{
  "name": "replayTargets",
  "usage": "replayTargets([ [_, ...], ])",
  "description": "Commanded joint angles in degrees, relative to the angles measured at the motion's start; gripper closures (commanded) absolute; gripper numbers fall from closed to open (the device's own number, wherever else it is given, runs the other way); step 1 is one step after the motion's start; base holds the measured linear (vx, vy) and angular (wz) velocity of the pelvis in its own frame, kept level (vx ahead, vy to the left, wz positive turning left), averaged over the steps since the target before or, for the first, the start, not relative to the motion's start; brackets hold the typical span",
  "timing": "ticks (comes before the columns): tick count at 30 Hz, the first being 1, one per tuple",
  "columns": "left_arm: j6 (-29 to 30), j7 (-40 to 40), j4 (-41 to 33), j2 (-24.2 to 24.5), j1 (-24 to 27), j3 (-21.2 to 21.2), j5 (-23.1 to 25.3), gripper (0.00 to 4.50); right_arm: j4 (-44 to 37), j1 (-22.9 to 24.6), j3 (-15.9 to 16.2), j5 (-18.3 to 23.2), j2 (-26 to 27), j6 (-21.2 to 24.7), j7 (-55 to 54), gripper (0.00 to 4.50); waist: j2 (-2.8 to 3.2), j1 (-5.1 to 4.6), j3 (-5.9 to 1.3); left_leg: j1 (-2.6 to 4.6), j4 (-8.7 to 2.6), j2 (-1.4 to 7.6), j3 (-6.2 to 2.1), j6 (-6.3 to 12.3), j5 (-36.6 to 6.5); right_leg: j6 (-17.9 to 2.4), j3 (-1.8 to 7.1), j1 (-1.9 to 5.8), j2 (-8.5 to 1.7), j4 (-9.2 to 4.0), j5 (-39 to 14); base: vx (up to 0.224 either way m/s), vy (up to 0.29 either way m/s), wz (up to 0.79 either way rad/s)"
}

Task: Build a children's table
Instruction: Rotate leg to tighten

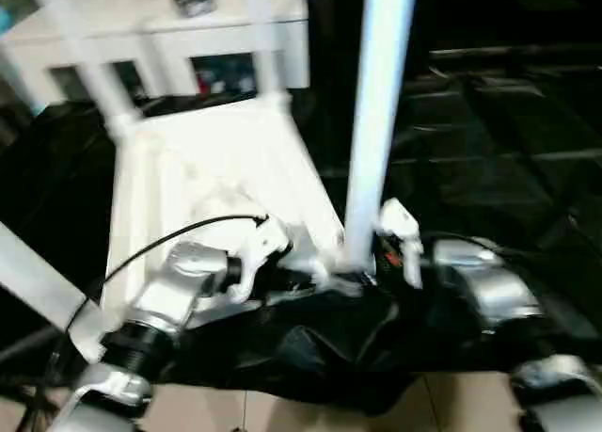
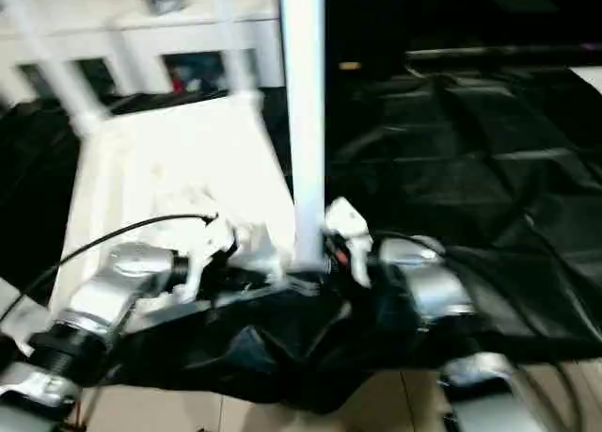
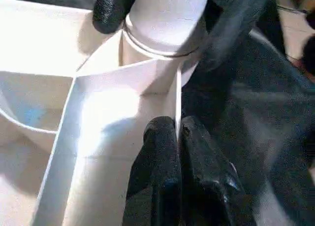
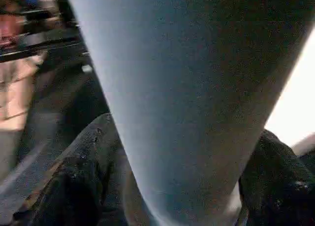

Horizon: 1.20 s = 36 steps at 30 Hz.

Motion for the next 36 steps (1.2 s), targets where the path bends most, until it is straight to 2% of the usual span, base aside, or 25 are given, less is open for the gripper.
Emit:
replayTargets([
  [1,-1.37,-1.72,0.69,-0.81,-2.14,-1.81,-0.73,4.50,-2.01,0.59,4.59,0.58,0.69,1.44,4.93,1.28,-1.30,0.11,-3.32,0.53,-3.39,1.26,0.29,5.48,-12.55,-13.00,1.77,2.76,-2.16,-3.33,-13.66,0.000,0.000,0.00],
  [3,-2.24,-2.46,2.29,-0.27,-3.22,-1.87,-0.30,4.50,-2.23,0.72,5.23,0.46,0.55,2.01,6.64,1.31,-1.27,0.37,-3.27,0.50,-3.43,1.28,0.31,5.06,-12.43,-13.04,1.91,2.74,-2.24,-3.30,-13.44,0.000,0.000,0.00],
  [4,-2.32,-2.59,2.56,-0.18,-3.46,-1.85,-0.29,4.50,-2.31,0.76,5.34,0.42,0.58,2.09,6.82,1.52,-1.36,0.52,-3.30,0.59,-3.40,1.25,0.35,4.82,-12.52,-13.03,1.95,2.71,-2.29,-3.33,-13.50,0.000,0.000,0.00],
  [5,-2.42,-2.80,2.93,-0.06,-3.86,-1.80,-0.30,4.50,-2.47,0.82,5.45,0.36,0.66,2.25,6.97,1.62,-1.13,0.57,-3.30,0.64,-3.39,1.21,0.36,4.72,-12.59,-13.06,1.96,2.67,-2.27,-3.34,-13.58,0.000,0.000,0.00],
  [6,-2.57,-3.04,3.31,0.01,-4.28,-1.75,-0.34,4.50,-2.88,0.93,5.57,0.45,0.67,2.66,7.10,1.67,-1.31,0.56,-3.29,0.51,-3.43,1.22,0.30,4.49,-12.31,-13.04,1.97,2.83,-2.30,-3.26,-13.31,0.000,0.000,0.00],
  [9,-2.93,-3.53,3.90,-0.15,-4.75,-1.70,-0.31,4.50,-4.42,1.49,5.84,0.78,0.44,3.89,7.40,1.89,-1.08,0.67,-3.41,0.49,-3.34,1.19,0.27,4.25,-11.75,-13.18,1.94,2.96,-2.27,-3.16,-11.96,0.000,0.000,0.00],
  [11,-3.19,-3.33,4.29,-0.48,-4.82,-1.55,-0.29,4.50,-5.39,2.11,5.56,0.96,0.79,4.25,6.47,1.96,-0.65,0.68,-3.49,0.49,-3.28,1.19,0.24,4.20,-11.56,-13.46,1.91,2.98,-2.25,-3.04,-10.92,0.000,0.000,0.00],
  [14,-3.14,-2.06,4.71,-1.24,-4.84,-0.96,-0.42,4.50,-5.99,2.75,5.08,0.93,1.23,4.29,5.02,2.04,-0.69,0.77,-3.49,0.55,-3.25,1.14,0.31,4.19,-11.62,-13.44,1.92,3.00,-2.20,-3.19,-10.68,0.000,0.000,0.00],
  [17,-2.59,2.84,5.18,-3.28,-4.91,0.64,-0.52,4.50,-4.98,3.51,3.25,0.21,3.41,3.58,-0.93,2.08,-0.64,0.83,-3.27,0.63,-3.38,1.12,0.33,3.58,-13.26,-13.07,1.90,2.90,-2.19,-3.47,-13.00,0.000,0.000,0.00],
  [18,-2.38,5.24,5.41,-4.10,-5.02,1.19,-0.27,4.50,-3.89,3.51,2.14,-0.31,4.82,3.45,-4.86,2.08,-0.60,0.72,-3.11,0.62,-3.59,1.14,0.25,2.93,-14.49,-12.53,1.91,2.86,-2.25,-3.66,-15.19,0.000,0.000,0.00],
  [19,-2.20,8.86,5.78,-5.16,-5.27,2.00,0.28,4.50,-1.85,3.02,0.60,-1.36,6.72,3.61,-11.14,2.09,-0.95,0.39,-3.02,0.62,-3.77,1.02,0.09,1.96,-15.99,-11.49,1.80,2.94,-2.31,-3.90,-18.36,0.000,0.000,0.00],
  [20,-1.65,12.93,5.92,-6.46,-5.47,3.01,0.76,4.50,0.14,2.54,-1.05,-1.98,8.57,3.94,-16.90,2.09,-0.84,0.18,-2.93,0.64,-3.82,0.96,0.03,1.48,-16.63,-11.01,1.82,2.80,-2.38,-3.97,-19.90,0.000,0.000,0.00],
  [21,-1.65,12.93,5.92,-6.46,-5.47,3.01,0.76,4.50,0.14,2.54,-1.05,-1.98,8.57,3.94,-16.90,2.09,-0.93,-0.60,-2.81,0.73,-3.96,0.73,-0.28,0.40,-18.43,-9.27,1.57,2.75,-2.44,-4.47,-24.72,0.000,0.000,0.00],
  [22,-0.47,18.00,5.83,-8.31,-5.58,4.50,1.11,4.50,2.22,2.14,-3.08,-2.54,10.87,4.43,-23.73,2.10,-1.04,-0.81,-2.83,0.61,-4.01,0.73,-0.33,0.35,-18.59,-8.73,1.57,2.84,-2.43,-4.54,-25.29,0.000,0.000,0.00],
  [23,0.09,19.19,5.65,-8.84,-5.53,4.93,1.06,4.50,2.67,2.09,-3.56,-2.57,11.45,4.48,-25.21,2.10,-0.94,-1.39,-2.71,0.70,-4.01,0.68,-0.38,0.25,-19.39,-8.24,1.52,2.55,-2.41,-4.79,-26.55,0.000,0.000,0.00],
  [24,0.85,21.25,4.94,-10.02,-5.15,5.48,1.08,4.50,3.58,1.95,-4.26,-2.81,12.69,4.59,-28.31,2.10,-0.94,-1.70,-2.71,0.62,-4.00,0.64,-0.38,0.27,-19.51,-7.96,1.52,2.61,-2.39,-4.85,-26.89,0.000,0.000,0.00],
  [25,1.34,22.66,4.44,-10.85,-4.88,5.85,1.13,4.50,4.23,1.84,-4.75,-2.99,13.56,4.66,-30.46,2.10,-1.06,-2.00,-2.75,0.38,-3.99,0.50,-0.46,0.69,-19.29,-7.51,1.43,2.73,-2.38,-4.97,-27.35,0.000,0.000,0.00],
  [26,1.34,22.66,4.44,-10.85,-4.88,5.85,1.13,4.50,4.23,1.84,-4.75,-2.99,13.56,4.66,-30.46,2.11,-1.06,-2.10,-2.82,0.50,-3.86,0.42,-0.36,1.30,-19.07,-7.15,1.45,2.42,-2.32,-5.18,-27.83,0.000,0.000,0.00],
  [27,1.52,23.57,3.86,-11.77,-4.49,5.95,1.07,4.50,4.84,1.67,-5.46,-3.26,14.68,4.79,-33.38,1.76,-1.31,-2.15,-2.87,0.53,-3.79,0.43,-0.28,1.61,-18.75,-7.10,1.53,2.36,-2.31,-5.25,-27.64,0.000,0.000,0.00],
  [29,0.35,25.05,3.59,-13.36,-3.99,5.42,1.41,4.50,5.62,1.28,-6.96,-3.09,17.16,4.04,-37.19,1.41,-1.07,-2.16,-2.94,0.28,-3.85,0.53,-0.28,2.03,-17.05,-7.48,1.65,2.39,-2.36,-5.04,-25.96,0.000,0.000,0.00],
  [31,-0.10,25.28,3.74,-13.42,-4.02,4.97,1.85,4.50,5.75,1.15,-7.21,-3.04,17.69,3.83,-37.56,1.35,-1.03,-2.07,-3.20,0.21,-3.73,0.59,-0.19,2.50,-15.37,-8.26,1.68,2.54,-2.28,-4.71,-22.40,0.000,0.000,0.00],
  [34,-0.63,25.01,4.06,-12.63,-4.12,4.49,2.63,4.50,5.31,1.13,-7.69,-2.28,17.97,4.17,-36.86,0.96,-0.82,-1.97,-3.31,0.06,-3.65,0.65,-0.05,3.38,-13.65,-10.28,1.72,2.75,-2.15,-4.20,-16.77,0.000,0.000,0.00],
  [36,-0.60,24.35,3.70,-11.98,-3.94,4.35,2.64,4.50,4.41,1.29,-7.67,-1.98,17.57,4.40,-36.11,0.77,-0.83,-1.99,-3.23,0.04,-3.70,0.64,-0.03,3.54,-14.14,-10.50,1.68,2.84,-2.23,-4.22,-17.18,0.000,0.000,0.00],
])
